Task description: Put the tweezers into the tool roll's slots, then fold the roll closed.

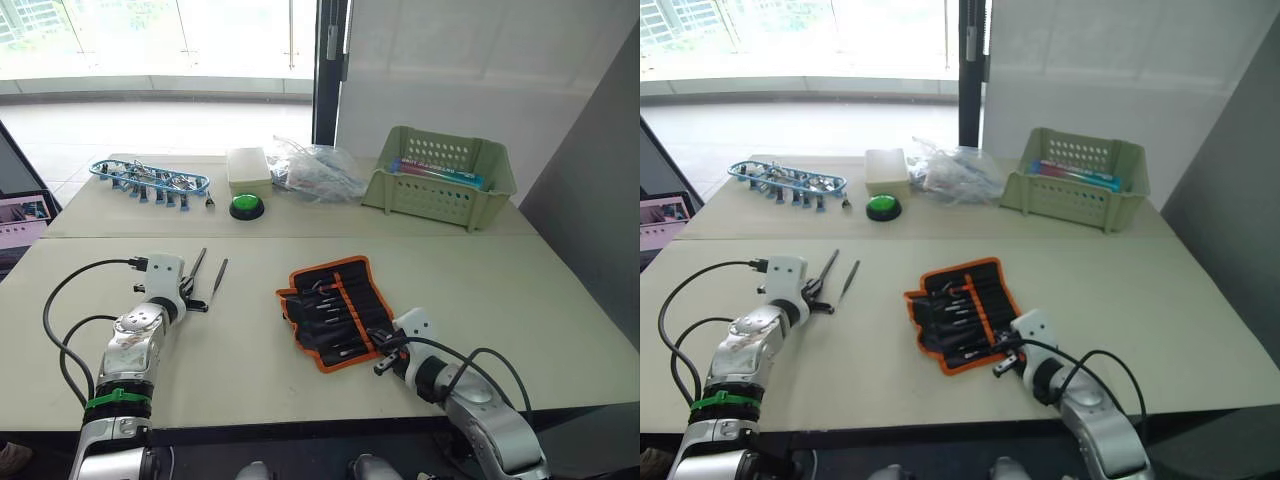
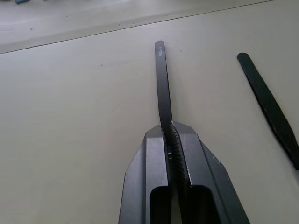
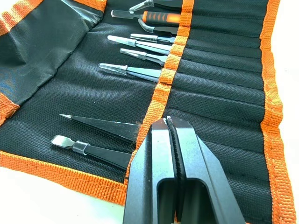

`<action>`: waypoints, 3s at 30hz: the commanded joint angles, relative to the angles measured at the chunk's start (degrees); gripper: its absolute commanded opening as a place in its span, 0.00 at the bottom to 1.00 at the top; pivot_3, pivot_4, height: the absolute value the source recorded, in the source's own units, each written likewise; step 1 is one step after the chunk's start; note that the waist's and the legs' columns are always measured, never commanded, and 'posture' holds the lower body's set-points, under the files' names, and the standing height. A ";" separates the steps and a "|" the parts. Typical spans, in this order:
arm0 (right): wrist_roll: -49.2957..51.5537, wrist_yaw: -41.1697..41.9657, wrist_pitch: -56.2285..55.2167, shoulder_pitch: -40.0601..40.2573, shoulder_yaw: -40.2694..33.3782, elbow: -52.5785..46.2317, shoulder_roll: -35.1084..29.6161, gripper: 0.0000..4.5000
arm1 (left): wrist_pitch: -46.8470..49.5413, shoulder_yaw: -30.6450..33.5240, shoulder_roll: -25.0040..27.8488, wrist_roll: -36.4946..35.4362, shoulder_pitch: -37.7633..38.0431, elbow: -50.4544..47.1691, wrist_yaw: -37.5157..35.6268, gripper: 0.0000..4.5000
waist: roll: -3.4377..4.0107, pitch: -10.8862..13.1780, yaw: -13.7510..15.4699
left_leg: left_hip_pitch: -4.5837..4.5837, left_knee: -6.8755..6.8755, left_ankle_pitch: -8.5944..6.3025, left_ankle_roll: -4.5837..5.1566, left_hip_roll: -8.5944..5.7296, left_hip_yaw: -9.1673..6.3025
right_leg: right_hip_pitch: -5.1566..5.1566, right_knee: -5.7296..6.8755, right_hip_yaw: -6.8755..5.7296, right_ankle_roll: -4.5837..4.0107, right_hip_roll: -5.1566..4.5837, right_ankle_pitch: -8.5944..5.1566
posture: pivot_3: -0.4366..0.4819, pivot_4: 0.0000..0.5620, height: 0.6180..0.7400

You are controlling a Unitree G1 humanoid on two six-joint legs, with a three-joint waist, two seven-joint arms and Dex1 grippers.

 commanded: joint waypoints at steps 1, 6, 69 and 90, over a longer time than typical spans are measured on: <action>-0.50 0.28 1.64 1.33 0.60 1.90 -0.58 0.00 | -3.20 0.63 3.35 -0.70 0.21 -8.34 -3.16 0.01 | -0.17 0.06 0.02 | -0.06 0.00 0.00 0.00 0.01 0.00 | -0.04 -0.03 -0.01 0.00 0.00 0.01 | 0.48 0.27 0.98; -0.49 0.50 1.85 1.23 0.71 2.02 -0.76 0.00 | -0.29 -2.37 7.60 -6.84 2.41 -20.87 -16.21 0.01 | -0.24 0.12 0.20 | -0.15 -0.05 -0.08 -0.14 0.00 0.04 | -0.07 -0.17 -0.02 -0.50 -0.14 -0.08 | 0.48 0.27 0.98; -2.63 -1.77 11.63 4.29 5.75 -2.27 -3.36 0.00 | 18.20 -41.44 10.81 2.97 -11.52 -33.51 -40.60 0.01 | -0.05 0.40 0.99 | -0.06 -0.09 0.11 0.31 0.31 0.03 | 0.03 -0.09 0.22 -0.38 0.48 -0.39 | 0.48 0.27 0.98; -2.68 -2.33 13.10 4.64 6.34 -2.75 -3.17 0.00 | 18.52 -43.57 6.84 5.44 -13.35 -31.99 -40.39 0.01 | -0.08 0.37 0.99 | -0.03 -0.07 0.11 0.31 0.31 0.01 | 0.05 0.01 0.22 -0.27 0.52 -0.33 | 0.48 0.27 0.98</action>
